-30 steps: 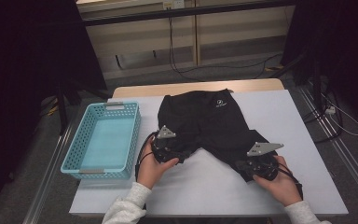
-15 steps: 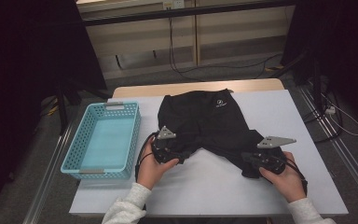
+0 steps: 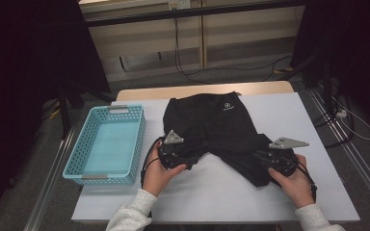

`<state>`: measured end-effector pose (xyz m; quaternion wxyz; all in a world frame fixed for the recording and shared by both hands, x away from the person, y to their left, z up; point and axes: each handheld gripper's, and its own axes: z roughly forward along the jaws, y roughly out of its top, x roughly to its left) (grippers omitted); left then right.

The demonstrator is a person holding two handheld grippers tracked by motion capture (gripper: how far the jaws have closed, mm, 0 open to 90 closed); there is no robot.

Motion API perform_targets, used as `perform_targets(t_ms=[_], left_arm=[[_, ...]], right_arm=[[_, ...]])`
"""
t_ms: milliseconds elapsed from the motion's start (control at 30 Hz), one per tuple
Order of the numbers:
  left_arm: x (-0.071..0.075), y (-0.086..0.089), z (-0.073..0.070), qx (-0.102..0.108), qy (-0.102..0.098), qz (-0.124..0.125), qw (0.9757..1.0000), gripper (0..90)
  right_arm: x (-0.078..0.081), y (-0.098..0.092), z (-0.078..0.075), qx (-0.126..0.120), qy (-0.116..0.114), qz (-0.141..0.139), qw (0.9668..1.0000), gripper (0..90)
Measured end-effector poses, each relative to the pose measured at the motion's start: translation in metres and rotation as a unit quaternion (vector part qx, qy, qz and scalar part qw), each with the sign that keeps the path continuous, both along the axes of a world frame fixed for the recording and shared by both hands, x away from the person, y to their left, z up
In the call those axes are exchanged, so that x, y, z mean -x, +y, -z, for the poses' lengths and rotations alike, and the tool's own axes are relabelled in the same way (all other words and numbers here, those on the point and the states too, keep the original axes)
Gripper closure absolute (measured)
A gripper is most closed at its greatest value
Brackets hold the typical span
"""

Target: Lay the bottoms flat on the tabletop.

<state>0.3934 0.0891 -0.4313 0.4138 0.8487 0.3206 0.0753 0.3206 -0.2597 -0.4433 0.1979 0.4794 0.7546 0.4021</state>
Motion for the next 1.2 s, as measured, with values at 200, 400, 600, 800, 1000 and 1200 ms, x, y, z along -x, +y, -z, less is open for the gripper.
perform_targets(t_ms=[200,400,600,800,1000,1200], left_arm=[[0.001,-0.001,-0.001,0.001,0.000,0.001,1.0000,24.7],[0.002,0.000,-0.003,0.001,0.000,0.005,1.0000,24.6],[0.003,-0.001,-0.003,0.004,-0.001,0.003,1.0000,24.4],[0.002,-0.002,-0.002,0.001,0.002,0.004,1.0000,24.2],[0.003,-0.004,-0.001,0.004,0.005,0.007,1.0000,24.2],[0.003,-0.003,-0.002,0.003,0.004,0.006,1.0000,24.2]], right_arm=[[0.014,0.000,-0.009,0.005,-0.006,-0.027,0.9996,68.9],[0.026,0.012,-0.009,0.019,0.007,-0.064,0.9978,70.3],[0.033,0.022,0.003,0.045,0.033,-0.090,0.9944,70.2],[0.030,0.019,0.010,0.055,0.048,-0.094,0.9929,85.8],[0.030,0.021,0.007,0.046,0.048,-0.097,0.9931,90.0],[0.033,0.021,-0.007,0.007,0.030,-0.105,0.9940,90.0]])
